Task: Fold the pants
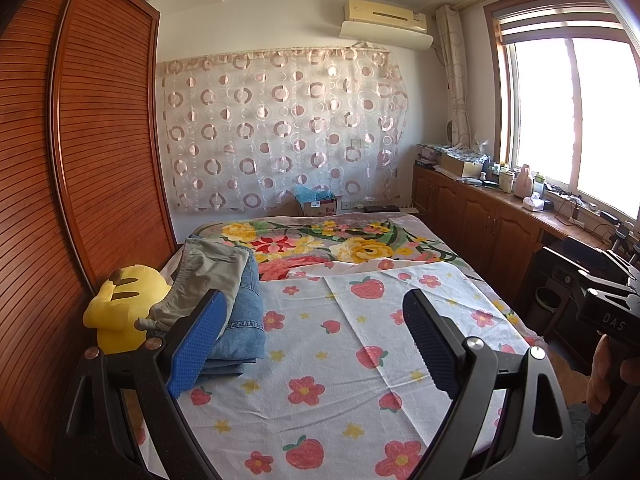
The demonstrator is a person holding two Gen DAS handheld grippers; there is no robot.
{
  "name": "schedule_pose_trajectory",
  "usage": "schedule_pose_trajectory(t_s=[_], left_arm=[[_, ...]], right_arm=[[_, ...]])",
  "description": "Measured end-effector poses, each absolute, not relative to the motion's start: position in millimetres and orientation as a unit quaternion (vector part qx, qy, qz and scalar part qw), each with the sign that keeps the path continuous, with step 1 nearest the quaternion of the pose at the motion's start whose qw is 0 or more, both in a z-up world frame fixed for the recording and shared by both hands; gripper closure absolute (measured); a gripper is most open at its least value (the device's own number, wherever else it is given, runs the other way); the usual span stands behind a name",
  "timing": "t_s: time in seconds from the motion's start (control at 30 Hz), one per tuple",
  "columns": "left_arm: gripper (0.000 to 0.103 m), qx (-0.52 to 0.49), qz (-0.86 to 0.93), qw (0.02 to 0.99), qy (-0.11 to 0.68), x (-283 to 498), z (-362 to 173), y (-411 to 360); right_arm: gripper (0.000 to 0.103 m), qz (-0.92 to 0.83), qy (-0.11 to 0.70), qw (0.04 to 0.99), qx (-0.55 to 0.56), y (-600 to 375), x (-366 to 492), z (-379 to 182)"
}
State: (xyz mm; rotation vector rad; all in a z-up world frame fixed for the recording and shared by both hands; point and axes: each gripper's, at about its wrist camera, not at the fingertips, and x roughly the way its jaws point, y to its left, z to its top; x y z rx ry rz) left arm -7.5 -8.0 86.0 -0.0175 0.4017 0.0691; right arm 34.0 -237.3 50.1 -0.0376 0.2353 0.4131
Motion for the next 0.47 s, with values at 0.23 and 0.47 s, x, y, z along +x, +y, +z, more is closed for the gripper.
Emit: schedule_pose_trajectory(t_s=[0.23, 0.47], left_arm=[[0.013, -0.009, 0.034, 0.979, 0.201, -7.0, 85.8, -8.8], [0.013, -0.009, 0.033, 0.979, 0.200, -6.9, 85.8, -9.2]], right_arm=[[0.019, 0.204, 0.117, 0.972, -0.018, -236.7, 33.7, 49.6], [0.019, 0.204, 0.116, 0.972, -0.018, -236.2, 33.7, 49.1]])
